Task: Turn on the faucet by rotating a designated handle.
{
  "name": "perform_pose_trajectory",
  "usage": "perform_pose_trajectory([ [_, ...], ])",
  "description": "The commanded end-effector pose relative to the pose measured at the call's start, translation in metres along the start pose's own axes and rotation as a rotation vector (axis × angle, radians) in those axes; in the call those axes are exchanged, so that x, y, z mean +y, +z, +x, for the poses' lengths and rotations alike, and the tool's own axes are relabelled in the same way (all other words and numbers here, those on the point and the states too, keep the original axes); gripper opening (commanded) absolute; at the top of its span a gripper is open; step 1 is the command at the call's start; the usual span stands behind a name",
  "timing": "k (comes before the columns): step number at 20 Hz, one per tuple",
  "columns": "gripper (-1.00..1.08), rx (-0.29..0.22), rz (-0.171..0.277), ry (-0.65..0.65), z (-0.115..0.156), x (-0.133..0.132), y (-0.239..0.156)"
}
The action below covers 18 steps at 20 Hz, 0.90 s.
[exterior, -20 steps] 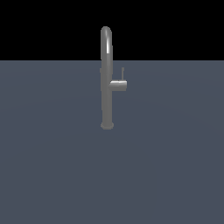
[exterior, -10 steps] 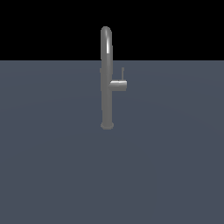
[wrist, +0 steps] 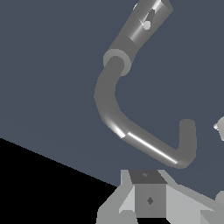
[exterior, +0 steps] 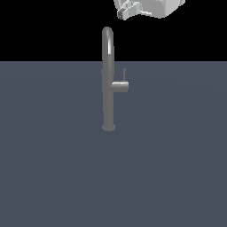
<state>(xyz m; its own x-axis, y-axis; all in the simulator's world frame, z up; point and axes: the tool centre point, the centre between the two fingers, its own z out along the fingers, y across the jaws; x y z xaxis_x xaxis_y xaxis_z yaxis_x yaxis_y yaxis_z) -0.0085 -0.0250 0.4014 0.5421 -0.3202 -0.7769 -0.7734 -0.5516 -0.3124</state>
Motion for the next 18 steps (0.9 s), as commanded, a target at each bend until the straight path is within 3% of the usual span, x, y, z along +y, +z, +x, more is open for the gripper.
perform_pose_trajectory([
  [1, -1.00, -0.053, 0.045, 0.047, 0.018, -0.004, 0.000],
  [18, -1.00, -0.410, 0.356, 0.380, 0.140, -0.013, 0.029],
])
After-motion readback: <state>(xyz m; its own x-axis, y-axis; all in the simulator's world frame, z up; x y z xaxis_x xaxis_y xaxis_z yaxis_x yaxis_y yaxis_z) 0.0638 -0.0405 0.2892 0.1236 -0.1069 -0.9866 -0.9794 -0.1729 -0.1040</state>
